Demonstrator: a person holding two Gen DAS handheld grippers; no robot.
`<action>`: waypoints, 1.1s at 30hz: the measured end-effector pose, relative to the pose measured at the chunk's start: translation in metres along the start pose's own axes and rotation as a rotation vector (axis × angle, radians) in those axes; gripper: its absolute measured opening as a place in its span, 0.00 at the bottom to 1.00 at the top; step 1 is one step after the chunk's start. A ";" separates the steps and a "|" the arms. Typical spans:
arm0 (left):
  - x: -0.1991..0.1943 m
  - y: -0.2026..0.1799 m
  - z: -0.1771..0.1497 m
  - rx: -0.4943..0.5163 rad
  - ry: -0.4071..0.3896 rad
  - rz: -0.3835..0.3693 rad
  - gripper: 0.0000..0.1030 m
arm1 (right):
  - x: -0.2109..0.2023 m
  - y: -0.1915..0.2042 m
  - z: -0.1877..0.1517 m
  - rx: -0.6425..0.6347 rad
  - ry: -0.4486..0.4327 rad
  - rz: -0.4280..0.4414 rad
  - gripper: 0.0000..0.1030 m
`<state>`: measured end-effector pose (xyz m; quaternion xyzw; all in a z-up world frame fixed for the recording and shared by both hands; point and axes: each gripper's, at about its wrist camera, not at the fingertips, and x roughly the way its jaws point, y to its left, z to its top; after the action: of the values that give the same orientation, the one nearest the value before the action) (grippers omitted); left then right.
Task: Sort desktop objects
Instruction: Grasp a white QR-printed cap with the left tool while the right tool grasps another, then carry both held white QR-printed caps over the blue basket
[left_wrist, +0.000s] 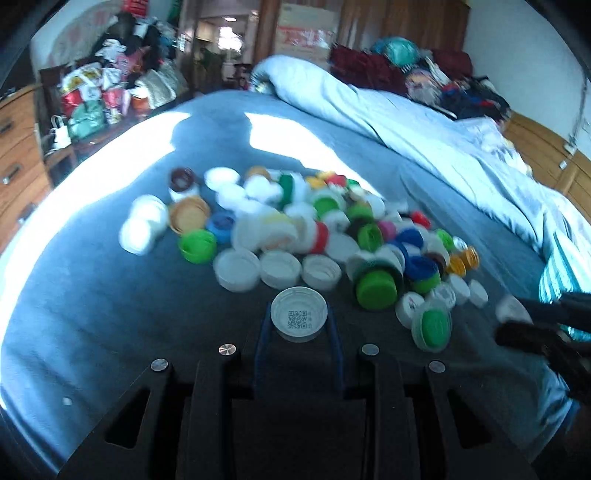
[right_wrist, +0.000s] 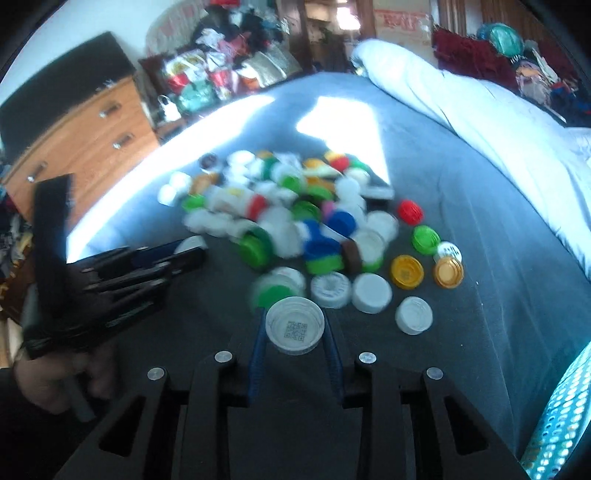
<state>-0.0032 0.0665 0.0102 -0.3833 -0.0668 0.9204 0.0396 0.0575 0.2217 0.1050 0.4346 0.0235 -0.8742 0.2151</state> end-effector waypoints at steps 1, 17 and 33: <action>-0.004 0.002 0.002 -0.018 -0.004 0.002 0.24 | -0.006 0.006 0.000 0.000 -0.007 0.016 0.31; -0.084 -0.024 0.025 0.050 -0.065 0.077 0.24 | -0.072 0.040 -0.025 -0.044 -0.074 0.090 0.31; -0.096 -0.109 0.030 0.184 -0.037 0.012 0.24 | -0.155 -0.031 -0.042 0.068 -0.202 -0.077 0.31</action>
<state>0.0452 0.1599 0.1153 -0.3613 0.0196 0.9298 0.0677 0.1585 0.3143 0.1934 0.3502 -0.0112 -0.9215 0.1678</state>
